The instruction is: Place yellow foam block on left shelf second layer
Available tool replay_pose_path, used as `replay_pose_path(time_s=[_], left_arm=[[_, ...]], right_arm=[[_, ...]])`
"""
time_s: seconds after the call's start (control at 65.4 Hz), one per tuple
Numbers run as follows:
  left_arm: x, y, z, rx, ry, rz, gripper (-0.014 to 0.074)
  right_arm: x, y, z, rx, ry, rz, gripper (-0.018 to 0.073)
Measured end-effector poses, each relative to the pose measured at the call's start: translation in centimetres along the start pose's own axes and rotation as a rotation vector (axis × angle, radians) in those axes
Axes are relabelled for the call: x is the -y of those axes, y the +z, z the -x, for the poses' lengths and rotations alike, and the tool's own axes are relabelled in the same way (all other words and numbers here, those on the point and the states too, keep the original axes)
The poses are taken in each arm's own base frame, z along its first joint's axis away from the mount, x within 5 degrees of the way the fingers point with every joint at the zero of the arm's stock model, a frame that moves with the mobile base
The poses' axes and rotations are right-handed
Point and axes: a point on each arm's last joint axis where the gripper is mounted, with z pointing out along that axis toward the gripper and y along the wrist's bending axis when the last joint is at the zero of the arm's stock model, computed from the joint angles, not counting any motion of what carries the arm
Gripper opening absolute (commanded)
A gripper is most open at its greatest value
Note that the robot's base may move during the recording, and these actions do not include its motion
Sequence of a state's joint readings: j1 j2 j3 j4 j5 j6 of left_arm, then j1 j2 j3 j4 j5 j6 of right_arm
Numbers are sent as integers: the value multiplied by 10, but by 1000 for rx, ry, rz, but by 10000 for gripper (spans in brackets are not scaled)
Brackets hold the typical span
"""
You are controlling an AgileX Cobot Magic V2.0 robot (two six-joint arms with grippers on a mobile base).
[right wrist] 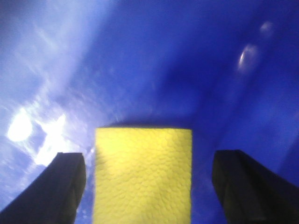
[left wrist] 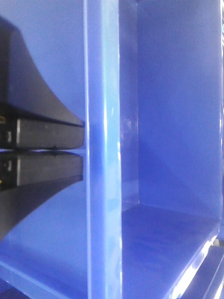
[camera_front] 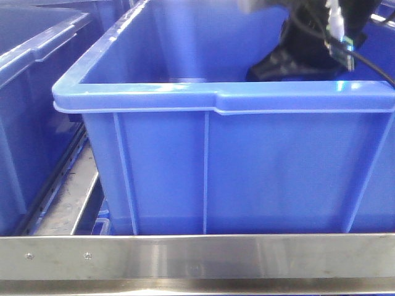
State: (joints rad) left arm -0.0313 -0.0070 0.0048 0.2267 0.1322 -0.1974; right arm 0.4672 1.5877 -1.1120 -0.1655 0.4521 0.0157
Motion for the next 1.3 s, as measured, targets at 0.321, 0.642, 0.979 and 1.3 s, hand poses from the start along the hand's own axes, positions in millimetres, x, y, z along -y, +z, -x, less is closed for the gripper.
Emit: replay_pose_path(time_s=[0.321, 0.642, 0.979, 1.3], left_arm=[[0, 0, 0, 0, 0, 0, 136], [0, 0, 0, 0, 0, 0, 136], [0, 0, 0, 0, 0, 0, 136], [0, 0, 0, 0, 0, 0, 136]], right_arm=[[-3, -72, -34, 310, -1, -3, 585], [-8, -140, -87, 619, -1, -18, 42], [-10, -167, -112, 735, -2, -34, 56], [-10, -167, -112, 735, -4, -34, 56]])
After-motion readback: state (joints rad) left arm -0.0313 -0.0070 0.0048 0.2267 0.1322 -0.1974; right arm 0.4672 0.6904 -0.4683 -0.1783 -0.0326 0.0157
